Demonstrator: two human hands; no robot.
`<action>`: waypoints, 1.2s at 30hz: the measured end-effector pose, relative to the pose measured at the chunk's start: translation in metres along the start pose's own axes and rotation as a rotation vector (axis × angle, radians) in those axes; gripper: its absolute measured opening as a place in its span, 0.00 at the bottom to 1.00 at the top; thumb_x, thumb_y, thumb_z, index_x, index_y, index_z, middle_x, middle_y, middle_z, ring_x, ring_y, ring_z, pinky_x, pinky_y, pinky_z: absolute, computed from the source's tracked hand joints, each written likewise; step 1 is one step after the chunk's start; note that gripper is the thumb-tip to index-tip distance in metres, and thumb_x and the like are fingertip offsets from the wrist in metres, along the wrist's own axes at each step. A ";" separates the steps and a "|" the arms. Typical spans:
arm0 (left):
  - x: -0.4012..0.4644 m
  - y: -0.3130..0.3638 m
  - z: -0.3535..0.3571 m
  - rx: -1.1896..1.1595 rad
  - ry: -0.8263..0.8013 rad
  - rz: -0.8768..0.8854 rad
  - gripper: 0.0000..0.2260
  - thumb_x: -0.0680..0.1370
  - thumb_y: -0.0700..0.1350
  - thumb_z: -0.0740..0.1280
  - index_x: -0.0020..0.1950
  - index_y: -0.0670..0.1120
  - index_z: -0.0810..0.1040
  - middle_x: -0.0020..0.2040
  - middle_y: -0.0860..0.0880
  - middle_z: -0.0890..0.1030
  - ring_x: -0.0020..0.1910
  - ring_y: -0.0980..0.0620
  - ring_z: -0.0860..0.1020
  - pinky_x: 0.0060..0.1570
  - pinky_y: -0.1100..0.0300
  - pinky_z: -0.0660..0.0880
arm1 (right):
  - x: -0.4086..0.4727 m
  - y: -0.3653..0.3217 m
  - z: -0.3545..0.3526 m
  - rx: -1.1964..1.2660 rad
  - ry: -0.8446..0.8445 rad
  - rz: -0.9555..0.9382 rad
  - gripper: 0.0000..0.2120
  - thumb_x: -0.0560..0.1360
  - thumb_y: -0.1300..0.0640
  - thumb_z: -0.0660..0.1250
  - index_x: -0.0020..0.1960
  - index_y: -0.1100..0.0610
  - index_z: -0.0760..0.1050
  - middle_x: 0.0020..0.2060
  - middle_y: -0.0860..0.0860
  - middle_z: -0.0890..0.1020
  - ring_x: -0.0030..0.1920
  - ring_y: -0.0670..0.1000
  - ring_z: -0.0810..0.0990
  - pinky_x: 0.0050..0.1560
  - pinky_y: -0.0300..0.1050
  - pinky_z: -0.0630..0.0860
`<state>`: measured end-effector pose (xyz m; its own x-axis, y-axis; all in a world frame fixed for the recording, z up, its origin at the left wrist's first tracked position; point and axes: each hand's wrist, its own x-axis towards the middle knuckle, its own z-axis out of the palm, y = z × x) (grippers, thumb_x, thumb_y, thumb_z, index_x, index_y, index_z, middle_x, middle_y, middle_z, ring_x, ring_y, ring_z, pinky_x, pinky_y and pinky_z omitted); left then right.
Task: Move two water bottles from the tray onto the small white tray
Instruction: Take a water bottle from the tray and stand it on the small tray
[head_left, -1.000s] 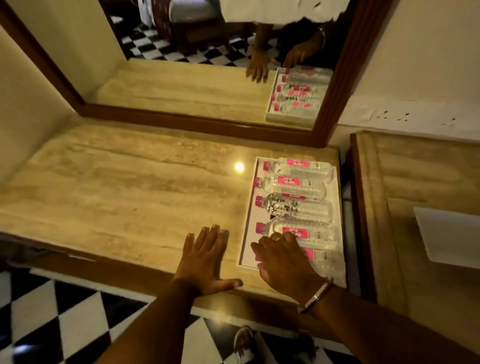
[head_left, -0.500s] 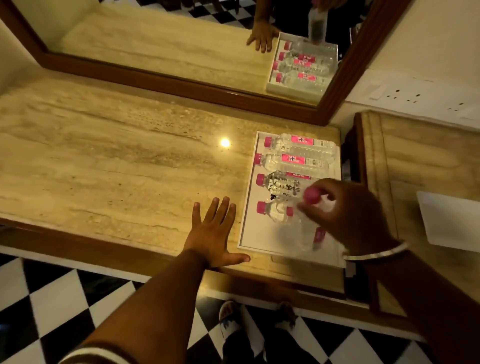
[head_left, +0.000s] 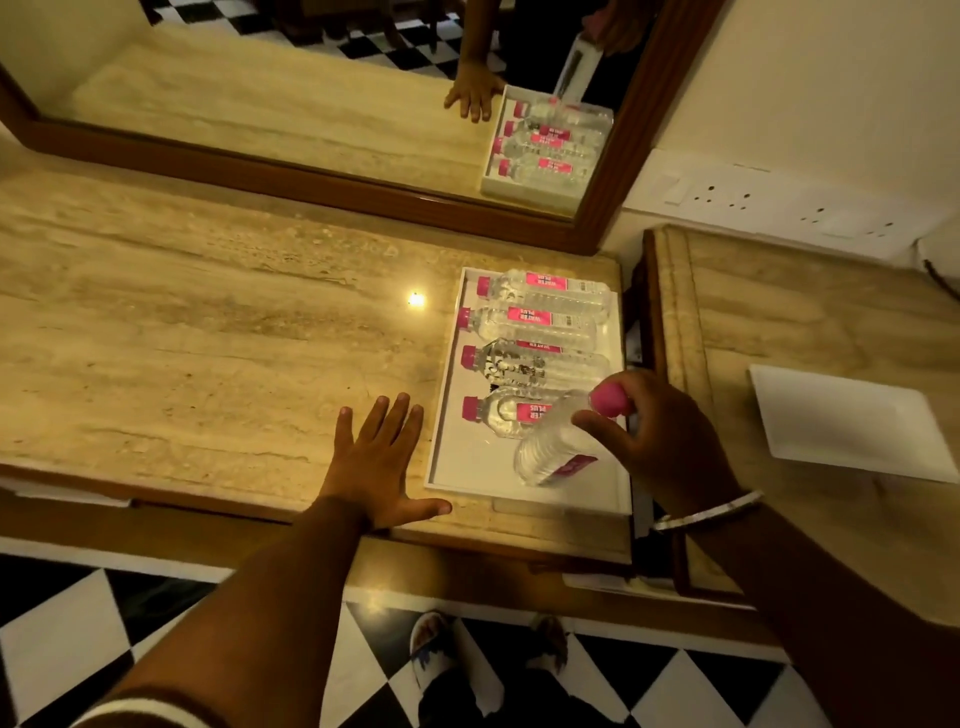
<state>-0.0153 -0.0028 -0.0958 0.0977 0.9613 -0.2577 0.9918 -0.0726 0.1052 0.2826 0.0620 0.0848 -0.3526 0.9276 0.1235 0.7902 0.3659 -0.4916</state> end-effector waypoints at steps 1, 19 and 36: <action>0.000 0.000 -0.001 -0.007 -0.010 -0.004 0.59 0.63 0.86 0.46 0.80 0.49 0.33 0.81 0.45 0.34 0.77 0.44 0.30 0.74 0.29 0.35 | 0.001 0.002 -0.002 -0.018 0.007 -0.009 0.19 0.69 0.38 0.67 0.47 0.53 0.74 0.39 0.45 0.75 0.38 0.47 0.75 0.34 0.35 0.67; 0.056 0.217 -0.103 -0.166 0.176 0.004 0.62 0.57 0.89 0.45 0.81 0.54 0.34 0.81 0.48 0.34 0.78 0.45 0.32 0.76 0.36 0.34 | -0.047 0.131 -0.189 0.173 0.316 -0.007 0.18 0.67 0.37 0.66 0.47 0.50 0.75 0.43 0.45 0.79 0.44 0.45 0.76 0.40 0.38 0.71; 0.068 0.416 -0.053 -0.226 0.153 -0.133 0.62 0.62 0.88 0.52 0.81 0.50 0.34 0.82 0.44 0.35 0.78 0.44 0.30 0.76 0.43 0.35 | -0.023 0.241 -0.214 0.253 0.269 -0.067 0.18 0.69 0.47 0.73 0.51 0.57 0.75 0.46 0.51 0.78 0.45 0.50 0.76 0.41 0.43 0.73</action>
<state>0.3995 0.0459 -0.0190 -0.0623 0.9886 -0.1373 0.9500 0.1009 0.2956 0.5891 0.1449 0.1480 -0.2284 0.9011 0.3685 0.6093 0.4275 -0.6678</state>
